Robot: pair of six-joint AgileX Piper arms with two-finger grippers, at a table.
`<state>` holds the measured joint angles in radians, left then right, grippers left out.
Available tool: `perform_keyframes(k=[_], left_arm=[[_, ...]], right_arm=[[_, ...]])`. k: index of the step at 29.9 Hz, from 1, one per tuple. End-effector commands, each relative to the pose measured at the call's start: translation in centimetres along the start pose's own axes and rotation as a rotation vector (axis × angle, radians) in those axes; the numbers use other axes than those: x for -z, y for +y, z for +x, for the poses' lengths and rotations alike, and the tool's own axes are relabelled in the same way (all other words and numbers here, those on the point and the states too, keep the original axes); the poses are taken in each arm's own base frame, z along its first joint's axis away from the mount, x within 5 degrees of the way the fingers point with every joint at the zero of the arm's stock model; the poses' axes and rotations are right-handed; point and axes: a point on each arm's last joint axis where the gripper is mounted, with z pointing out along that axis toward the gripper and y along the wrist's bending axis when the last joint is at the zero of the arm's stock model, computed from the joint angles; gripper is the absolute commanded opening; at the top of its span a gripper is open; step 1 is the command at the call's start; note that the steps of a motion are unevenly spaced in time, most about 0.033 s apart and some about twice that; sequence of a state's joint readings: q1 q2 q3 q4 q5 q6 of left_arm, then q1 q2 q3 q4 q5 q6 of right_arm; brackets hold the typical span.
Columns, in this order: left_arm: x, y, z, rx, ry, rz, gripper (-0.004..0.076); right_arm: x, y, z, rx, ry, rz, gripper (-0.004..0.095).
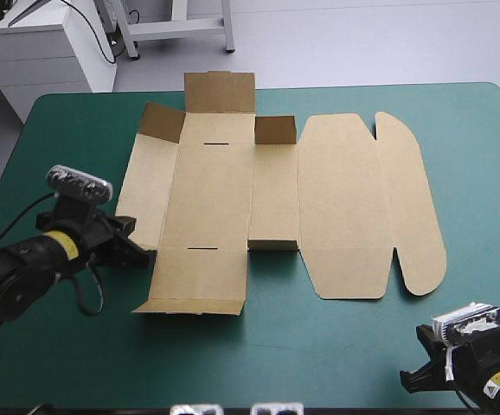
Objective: Fold the box
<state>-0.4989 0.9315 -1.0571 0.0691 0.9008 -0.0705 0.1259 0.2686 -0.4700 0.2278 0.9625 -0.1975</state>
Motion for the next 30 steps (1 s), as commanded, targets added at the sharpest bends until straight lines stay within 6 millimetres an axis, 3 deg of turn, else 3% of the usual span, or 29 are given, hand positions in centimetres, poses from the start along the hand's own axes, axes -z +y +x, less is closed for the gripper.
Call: perform_keyframes(k=[1, 4, 11, 20, 25, 30], left_arm=[[-1.8, 0.4, -3.2, -0.045, -0.042, -0.064, -0.0008], [-4.4, 2.0, -4.8, -0.002, -0.001, -0.122, -0.0008], [-8.1, 9.3, -6.2, 0.27, 0.01, -0.07, -0.0008], [-10.3, 19.3, -2.8, 0.614, -0.018, 0.083, -0.0008], [-11.2, 22.2, -1.0, 0.674, -0.026, 0.101, -0.0008], [-12.2, 22.9, -0.3, 0.665, 0.001, 0.087, 0.0004]], right_arm=[[0.5, 0.0, -1.3, 0.007, -0.072, 0.002, -0.0019], [0.5, 0.0, -1.3, 0.007, -0.07, 0.002, -0.002], [0.5, 0.0, -1.3, 0.007, -0.07, 0.002, -0.002], [0.5, 0.0, -1.3, 0.007, -0.07, 0.002, -0.002], [0.5, 0.0, -1.3, 0.007, -0.07, 0.002, -0.002], [0.5, -0.1, -1.3, 0.014, -0.07, 0.011, -0.002]])
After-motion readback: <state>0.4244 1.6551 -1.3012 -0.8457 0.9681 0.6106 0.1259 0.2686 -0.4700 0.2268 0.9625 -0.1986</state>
